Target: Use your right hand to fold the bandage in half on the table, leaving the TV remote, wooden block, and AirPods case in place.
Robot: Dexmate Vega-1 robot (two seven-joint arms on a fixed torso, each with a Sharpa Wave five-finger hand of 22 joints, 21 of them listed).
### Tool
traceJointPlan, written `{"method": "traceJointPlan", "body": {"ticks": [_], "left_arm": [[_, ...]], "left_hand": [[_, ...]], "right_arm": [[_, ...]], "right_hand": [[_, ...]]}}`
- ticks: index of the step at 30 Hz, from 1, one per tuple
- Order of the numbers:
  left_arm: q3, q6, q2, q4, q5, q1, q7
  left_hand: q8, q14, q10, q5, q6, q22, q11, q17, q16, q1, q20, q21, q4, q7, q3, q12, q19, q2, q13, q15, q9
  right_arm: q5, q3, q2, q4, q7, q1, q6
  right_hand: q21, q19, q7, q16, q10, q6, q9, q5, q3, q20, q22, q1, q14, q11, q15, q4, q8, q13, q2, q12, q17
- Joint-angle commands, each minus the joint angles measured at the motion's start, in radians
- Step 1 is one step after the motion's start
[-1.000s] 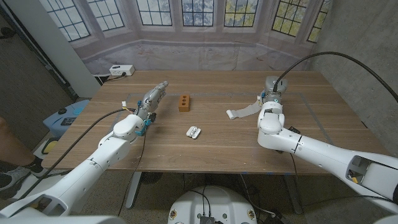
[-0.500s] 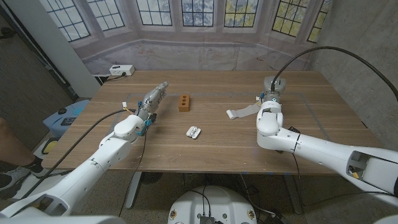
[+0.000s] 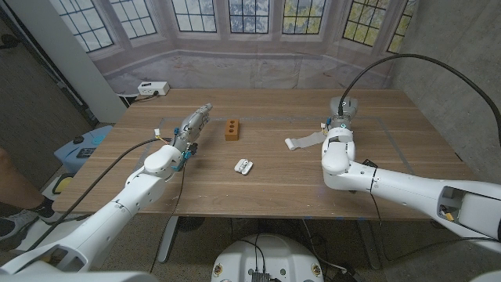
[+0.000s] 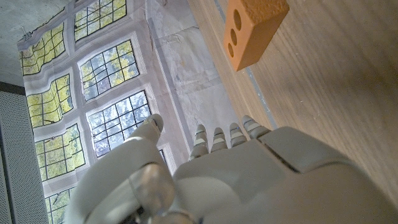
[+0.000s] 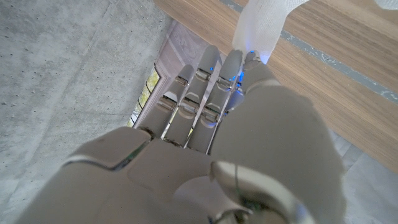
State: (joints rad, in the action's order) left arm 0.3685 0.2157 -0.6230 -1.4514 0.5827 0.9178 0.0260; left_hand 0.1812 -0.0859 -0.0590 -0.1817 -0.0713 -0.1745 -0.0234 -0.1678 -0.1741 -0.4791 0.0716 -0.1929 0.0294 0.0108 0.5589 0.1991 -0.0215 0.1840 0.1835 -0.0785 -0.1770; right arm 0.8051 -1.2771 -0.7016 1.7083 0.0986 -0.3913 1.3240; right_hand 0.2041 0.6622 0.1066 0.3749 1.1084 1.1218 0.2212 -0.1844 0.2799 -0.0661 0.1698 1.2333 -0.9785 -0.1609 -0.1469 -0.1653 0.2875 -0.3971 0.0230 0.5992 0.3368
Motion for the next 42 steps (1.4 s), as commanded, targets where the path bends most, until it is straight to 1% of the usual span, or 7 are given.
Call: {"method": "traceJointPlan", "body": {"ticks": [1, 5, 9, 18, 26, 34, 42], "left_arm": [[0.003, -0.001, 0.005, -0.004, 0.0, 0.002, 0.002], [0.004, 0.001, 0.006, -0.006, -0.001, 0.006, 0.004], [0.004, 0.003, 0.007, -0.006, 0.0, 0.008, 0.004], [-0.001, 0.011, 0.007, -0.011, 0.004, 0.023, 0.009], [-0.002, 0.015, 0.009, -0.008, 0.008, 0.027, 0.007], [-0.002, 0.017, 0.007, -0.01, 0.008, 0.032, 0.007], [-0.006, 0.019, 0.006, -0.018, 0.008, 0.042, 0.014]], "left_hand": [[0.003, -0.001, -0.005, -0.004, -0.004, -0.001, -0.006, -0.001, -0.005, 0.002, 0.006, -0.003, 0.006, -0.001, -0.001, 0.005, 0.005, 0.001, 0.005, -0.005, -0.003], [0.003, 0.0, -0.004, -0.004, -0.004, -0.002, -0.007, -0.001, -0.006, 0.002, 0.007, -0.003, 0.006, -0.001, -0.001, 0.005, 0.005, 0.001, 0.005, -0.004, -0.003], [0.003, 0.001, -0.004, -0.004, -0.004, -0.002, -0.006, -0.001, -0.006, 0.002, 0.007, -0.004, 0.006, -0.001, -0.001, 0.005, 0.005, 0.001, 0.005, -0.006, -0.003], [0.003, 0.001, -0.004, -0.004, -0.003, -0.002, -0.007, -0.001, -0.005, 0.001, 0.006, -0.004, 0.007, -0.001, 0.0, 0.005, 0.005, 0.001, 0.005, -0.005, -0.003], [0.002, 0.0, -0.004, -0.005, -0.003, -0.002, -0.007, -0.001, -0.005, 0.001, 0.007, -0.004, 0.007, -0.001, 0.0, 0.005, 0.006, 0.001, 0.005, -0.007, -0.003], [0.002, 0.001, -0.004, -0.005, -0.004, -0.002, -0.006, -0.001, -0.005, 0.0, 0.007, -0.004, 0.008, -0.002, 0.001, 0.005, 0.006, 0.001, 0.005, -0.007, -0.003], [0.002, 0.0, -0.002, -0.005, -0.004, -0.002, -0.007, -0.001, -0.005, 0.0, 0.009, -0.004, 0.009, -0.003, 0.001, 0.006, 0.007, 0.0, 0.005, -0.008, -0.003]], "right_arm": [[0.067, -0.097, -0.01, 0.006, -0.125, 0.062, 0.033], [0.08, -0.116, -0.003, 0.002, -0.157, 0.078, 0.03], [0.089, -0.12, 0.001, 0.002, -0.178, 0.084, 0.025], [0.111, -0.154, 0.024, -0.01, -0.263, 0.12, 0.029], [0.116, -0.167, 0.039, -0.021, -0.311, 0.137, 0.031], [0.106, -0.171, 0.052, -0.025, -0.34, 0.149, 0.034], [0.07, -0.156, 0.063, -0.031, -0.342, 0.151, 0.029]], "right_hand": [[0.002, 0.008, 0.005, 0.004, 0.012, 0.012, 0.001, 0.0, -0.002, -0.051, 0.005, 0.018, -0.008, 0.002, -0.094, -0.003, 0.003, -0.002, 0.0, 0.007, 0.005], [0.001, 0.008, 0.004, 0.005, 0.012, 0.013, 0.001, 0.0, -0.001, -0.051, 0.005, 0.019, -0.011, 0.001, -0.094, -0.002, 0.002, -0.002, 0.001, 0.006, 0.008], [0.001, 0.008, 0.003, 0.005, 0.012, 0.013, 0.001, 0.001, -0.002, -0.05, 0.005, 0.021, -0.012, 0.001, -0.094, -0.002, 0.002, -0.003, 0.0, 0.006, 0.01], [0.0, 0.007, 0.0, 0.005, 0.011, 0.016, 0.0, 0.002, -0.001, -0.049, 0.005, 0.028, -0.017, 0.003, -0.094, -0.002, 0.0, -0.007, -0.001, 0.007, 0.016], [0.0, 0.007, -0.002, 0.004, 0.012, 0.015, 0.0, 0.003, -0.001, -0.048, 0.005, 0.031, -0.02, 0.006, -0.094, -0.001, -0.002, -0.01, -0.002, 0.009, 0.02], [-0.001, 0.005, -0.002, 0.001, 0.011, 0.017, -0.001, 0.004, -0.001, -0.046, 0.005, 0.034, -0.022, 0.006, -0.094, 0.001, -0.004, -0.011, -0.002, 0.008, 0.023], [-0.001, 0.005, -0.002, -0.003, 0.011, 0.019, -0.001, 0.005, -0.002, -0.046, 0.005, 0.036, -0.021, 0.006, -0.094, 0.001, -0.005, -0.012, -0.003, 0.008, 0.024]]}}
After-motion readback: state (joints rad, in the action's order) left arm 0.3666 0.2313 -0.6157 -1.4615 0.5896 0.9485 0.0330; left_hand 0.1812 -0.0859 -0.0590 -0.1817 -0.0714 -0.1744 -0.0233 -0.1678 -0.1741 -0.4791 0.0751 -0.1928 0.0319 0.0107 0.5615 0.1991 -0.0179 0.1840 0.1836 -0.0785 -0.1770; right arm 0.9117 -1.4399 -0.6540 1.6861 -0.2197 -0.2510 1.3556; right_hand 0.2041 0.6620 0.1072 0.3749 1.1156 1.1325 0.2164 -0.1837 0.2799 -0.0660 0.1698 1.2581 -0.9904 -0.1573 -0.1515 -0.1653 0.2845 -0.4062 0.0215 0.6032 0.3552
